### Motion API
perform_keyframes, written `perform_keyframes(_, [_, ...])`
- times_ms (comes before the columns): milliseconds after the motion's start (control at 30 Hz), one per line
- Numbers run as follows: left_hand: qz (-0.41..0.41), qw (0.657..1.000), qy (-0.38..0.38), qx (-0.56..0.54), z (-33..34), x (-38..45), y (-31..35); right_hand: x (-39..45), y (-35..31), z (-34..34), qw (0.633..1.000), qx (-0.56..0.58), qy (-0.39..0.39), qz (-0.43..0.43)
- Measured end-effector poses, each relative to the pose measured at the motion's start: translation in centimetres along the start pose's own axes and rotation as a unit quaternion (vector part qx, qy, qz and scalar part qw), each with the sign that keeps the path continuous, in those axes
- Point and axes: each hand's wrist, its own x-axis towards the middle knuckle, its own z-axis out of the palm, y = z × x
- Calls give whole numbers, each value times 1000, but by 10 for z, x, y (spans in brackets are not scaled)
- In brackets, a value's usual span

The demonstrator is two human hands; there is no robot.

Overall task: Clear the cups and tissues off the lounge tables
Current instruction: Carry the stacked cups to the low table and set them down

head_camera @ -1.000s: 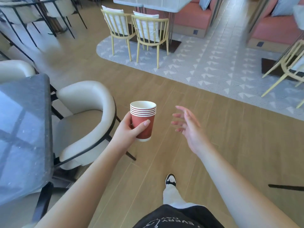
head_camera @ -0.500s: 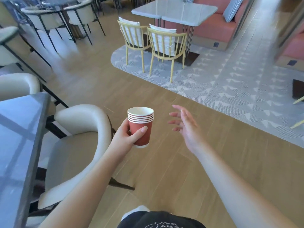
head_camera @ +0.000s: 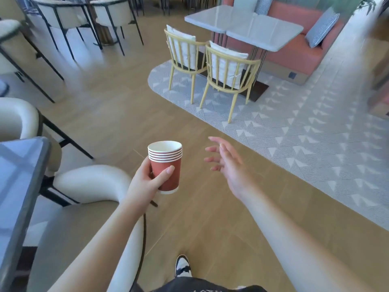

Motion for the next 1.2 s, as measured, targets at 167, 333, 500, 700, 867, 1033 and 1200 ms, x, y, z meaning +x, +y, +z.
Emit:
perform_keyframes(167, [1,1000,10,4,-27,85,17,83,-14,6,1000,-4,2,-10])
perform_keyframes(333, [6,1000,21,-7,-38,159,27,171,-30,0,1000,-14,1,-22])
perform_keyframes(500, [3,999,34,-2,-45,241,31,265,-29,-4,1000,1,-15,-22])
perform_keyframes(700, [0,997,72,16,-58,356,46,392,-28,-9,999,14,-40,-18])
perform_keyframes(867, [2,994,100,35,-66,454,69,498,-42,-20,997,15,-76,-16])
perform_keyframes(1033, [7,993,116,35,-72,526,82,582,-42,1,995,37,-91,5])
perform_keyframes(1200, [-6,989,146,23,-108,592,81,660,-36,35,991,27,-128,12])
